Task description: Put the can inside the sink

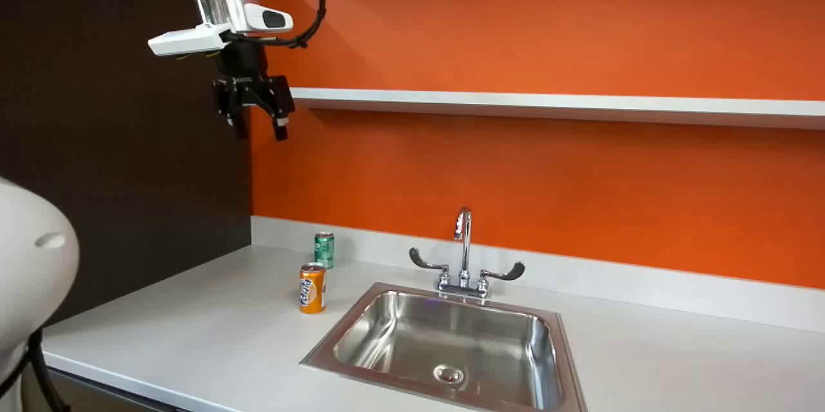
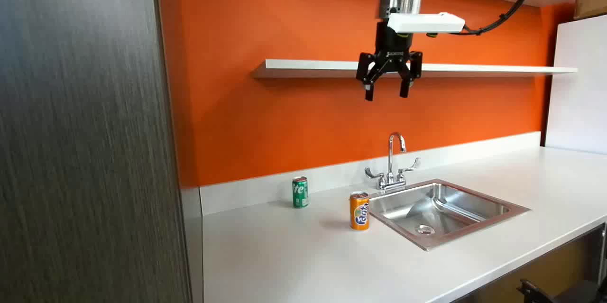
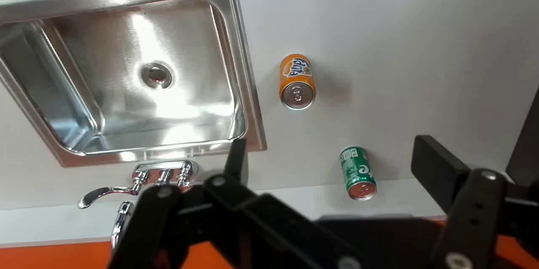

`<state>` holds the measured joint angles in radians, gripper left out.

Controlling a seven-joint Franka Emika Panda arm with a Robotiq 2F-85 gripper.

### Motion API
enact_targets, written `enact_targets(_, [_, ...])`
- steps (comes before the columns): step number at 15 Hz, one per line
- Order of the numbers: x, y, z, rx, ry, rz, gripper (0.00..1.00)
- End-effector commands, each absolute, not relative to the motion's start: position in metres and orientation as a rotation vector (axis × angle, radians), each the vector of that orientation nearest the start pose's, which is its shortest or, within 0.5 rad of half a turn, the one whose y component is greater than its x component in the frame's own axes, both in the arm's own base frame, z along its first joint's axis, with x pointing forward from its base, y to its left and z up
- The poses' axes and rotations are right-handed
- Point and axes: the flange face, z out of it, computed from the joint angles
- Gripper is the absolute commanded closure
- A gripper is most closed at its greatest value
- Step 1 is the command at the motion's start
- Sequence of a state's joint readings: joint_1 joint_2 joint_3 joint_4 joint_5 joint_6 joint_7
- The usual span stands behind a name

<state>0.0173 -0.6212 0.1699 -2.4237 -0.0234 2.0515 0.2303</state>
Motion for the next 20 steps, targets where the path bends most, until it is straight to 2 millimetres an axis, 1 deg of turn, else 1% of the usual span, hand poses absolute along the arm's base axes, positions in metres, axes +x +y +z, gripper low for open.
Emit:
enact_targets(1, [0.381,0.08,0.545,-3.185,0.086,-0.416,0.0])
enact_targets(10, [0.401,0.076,0.54,-3.191,0.108,-0.286,0.0])
enact_targets(17, [0.431,0.077,0.532,-3.199,0.118,-0.229,0.0])
enact_targets(20, [0.446,0.076,0.519,-3.198,0.135,-0.186,0.0])
